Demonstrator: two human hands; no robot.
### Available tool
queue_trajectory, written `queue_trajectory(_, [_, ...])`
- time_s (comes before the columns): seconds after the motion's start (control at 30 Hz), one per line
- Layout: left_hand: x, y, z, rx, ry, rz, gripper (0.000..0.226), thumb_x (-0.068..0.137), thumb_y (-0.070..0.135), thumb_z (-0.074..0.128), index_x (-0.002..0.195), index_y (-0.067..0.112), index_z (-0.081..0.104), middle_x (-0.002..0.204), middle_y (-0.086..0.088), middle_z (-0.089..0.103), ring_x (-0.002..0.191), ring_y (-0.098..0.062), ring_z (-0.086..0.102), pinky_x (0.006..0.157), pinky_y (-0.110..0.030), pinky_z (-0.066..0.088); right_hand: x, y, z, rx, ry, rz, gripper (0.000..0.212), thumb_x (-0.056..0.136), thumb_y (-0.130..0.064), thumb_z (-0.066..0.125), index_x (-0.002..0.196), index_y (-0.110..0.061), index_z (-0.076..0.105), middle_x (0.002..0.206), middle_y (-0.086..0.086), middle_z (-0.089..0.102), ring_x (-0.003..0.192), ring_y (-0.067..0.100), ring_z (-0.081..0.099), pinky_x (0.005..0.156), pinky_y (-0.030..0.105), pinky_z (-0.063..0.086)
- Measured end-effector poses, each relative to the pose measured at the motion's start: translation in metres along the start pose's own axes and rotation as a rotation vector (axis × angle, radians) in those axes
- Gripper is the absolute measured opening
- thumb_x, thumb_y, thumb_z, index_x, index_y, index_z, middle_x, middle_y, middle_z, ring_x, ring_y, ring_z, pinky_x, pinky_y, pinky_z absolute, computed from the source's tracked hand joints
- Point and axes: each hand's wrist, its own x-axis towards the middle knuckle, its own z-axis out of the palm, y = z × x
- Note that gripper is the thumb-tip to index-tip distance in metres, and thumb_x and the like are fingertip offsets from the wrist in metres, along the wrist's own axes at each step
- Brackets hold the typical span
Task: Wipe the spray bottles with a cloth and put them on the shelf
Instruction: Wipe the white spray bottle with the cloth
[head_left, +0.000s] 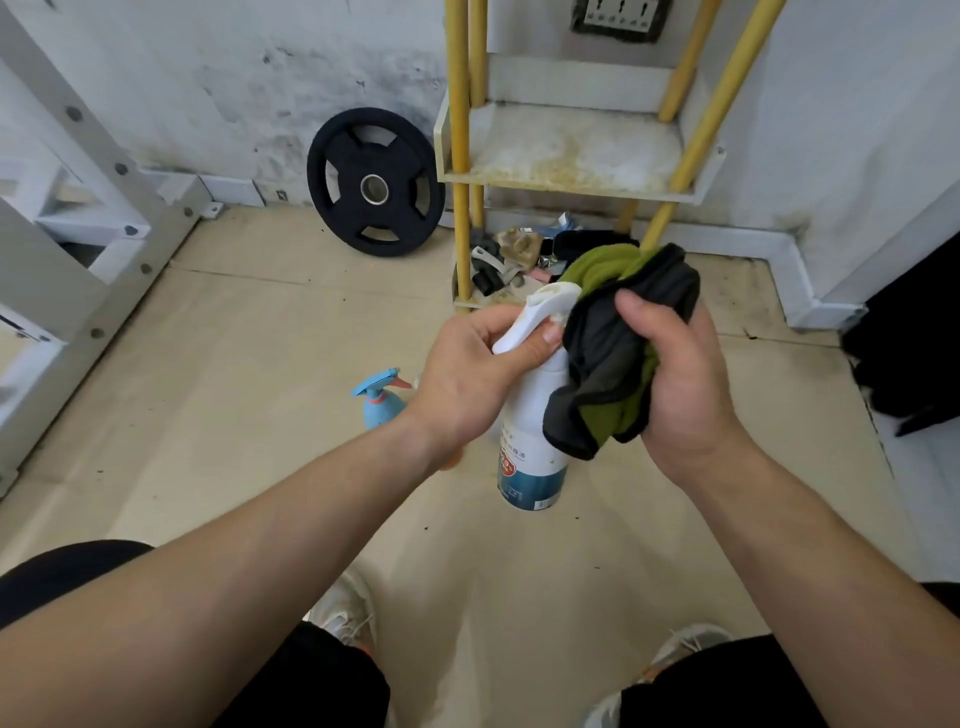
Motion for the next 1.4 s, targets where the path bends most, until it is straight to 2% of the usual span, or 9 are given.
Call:
queue_trajectory(0.2, [0.005, -0.002, -0.001, 0.117, -0.051, 0.017, 0.023, 0.095, 0.019, 0.067, 0.086, -0.001, 0.073, 0.073, 0.001, 0.064, 0.067, -0.006, 0.051, 0.062, -0.022, 0.041, 0.01, -0.007, -0.002, -0.595, -0.126, -0.24, 0.04, 0.085, -0.02, 0.076, 0.123, -0.023, 0.062, 0.117, 0.001, 0.067, 0.111, 0.009, 0.064, 0.094, 0.02, 0.05])
queue_trajectory(0.43, [0.0, -0.01, 0.007, 0.28, -0.114, 0.017, 0.043, 0.088, 0.033, 0.072, 0.072, -0.006, 0.066, 0.063, 0.003, 0.049, 0.062, -0.01, 0.039, 0.058, -0.03, 0.031, 0.024, -0.012, -0.004, -1.133, -0.269, -0.351, 0.04, 0.078, -0.051, 0.071, 0.109, -0.026, 0.073, 0.101, -0.003, 0.06, 0.094, 0.014, 0.059, 0.08, 0.035, 0.049])
queue_trajectory(0.57, [-0.001, -0.013, 0.005, 0.28, -0.109, 0.031, 0.034, 0.089, 0.024, 0.068, 0.078, -0.008, 0.067, 0.066, -0.011, 0.057, 0.065, -0.012, 0.046, 0.06, -0.029, 0.035, 0.025, -0.005, 0.003, -0.944, -0.126, -0.262, 0.021, 0.081, -0.043, 0.077, 0.09, -0.026, 0.071, 0.085, -0.01, 0.068, 0.085, 0.011, 0.062, 0.074, 0.03, 0.051])
queue_trajectory(0.77, [0.001, -0.009, 0.0, 0.149, -0.032, -0.056, 0.031, 0.095, 0.024, 0.068, 0.08, -0.003, 0.07, 0.069, -0.001, 0.056, 0.062, -0.01, 0.047, 0.058, -0.023, 0.04, 0.032, 0.012, -0.001, -0.382, 0.166, 0.045, 0.022, 0.082, -0.033, 0.08, 0.1, -0.023, 0.075, 0.098, -0.004, 0.078, 0.097, 0.015, 0.074, 0.093, 0.046, 0.059])
queue_trajectory(0.87, [0.011, 0.0, -0.009, -0.022, 0.129, -0.089, 0.028, 0.095, 0.026, 0.068, 0.087, 0.0, 0.073, 0.079, -0.007, 0.064, 0.073, -0.018, 0.058, 0.068, -0.035, 0.05, 0.035, 0.015, -0.008, -0.047, 0.319, 0.171, 0.027, 0.088, -0.028, 0.078, 0.108, -0.012, 0.073, 0.103, 0.006, 0.078, 0.097, 0.022, 0.075, 0.091, 0.048, 0.061])
queue_trajectory(1.03, [0.028, 0.014, -0.03, -0.226, 0.324, -0.177, 0.017, 0.098, 0.028, 0.064, 0.097, 0.014, 0.074, 0.084, 0.0, 0.072, 0.077, -0.015, 0.069, 0.075, -0.032, 0.059, 0.043, 0.016, -0.024, 0.264, 0.256, 0.244, 0.062, 0.081, -0.039, 0.076, 0.129, -0.001, 0.065, 0.123, 0.02, 0.071, 0.113, 0.037, 0.07, 0.098, 0.057, 0.055])
queue_trajectory(1.23, [0.036, 0.014, -0.038, -0.26, 0.399, -0.213, 0.016, 0.098, 0.029, 0.065, 0.092, 0.017, 0.073, 0.078, 0.005, 0.073, 0.076, -0.015, 0.07, 0.069, -0.028, 0.059, 0.037, 0.013, -0.016, 0.222, 0.208, 0.102, 0.059, 0.075, -0.038, 0.076, 0.121, -0.002, 0.068, 0.118, 0.016, 0.073, 0.111, 0.031, 0.07, 0.1, 0.049, 0.055])
queue_trajectory(1.33, [0.034, 0.01, -0.025, -0.291, 0.397, -0.241, 0.016, 0.1, 0.026, 0.061, 0.095, 0.015, 0.071, 0.08, 0.002, 0.07, 0.076, -0.018, 0.067, 0.071, -0.034, 0.059, 0.017, 0.026, 0.014, -0.171, 0.107, -0.017, 0.044, 0.081, -0.038, 0.068, 0.118, -0.015, 0.069, 0.11, -0.001, 0.073, 0.105, 0.013, 0.067, 0.095, 0.029, 0.051])
queue_trajectory(1.4, [0.034, 0.007, -0.016, -0.266, 0.402, -0.261, 0.018, 0.103, 0.025, 0.056, 0.097, 0.013, 0.069, 0.082, -0.003, 0.067, 0.078, -0.021, 0.066, 0.071, -0.038, 0.059, 0.002, 0.044, 0.028, -0.584, -0.054, -0.15, 0.052, 0.088, -0.042, 0.062, 0.136, -0.025, 0.06, 0.132, 0.0, 0.059, 0.124, 0.012, 0.054, 0.105, 0.024, 0.04])
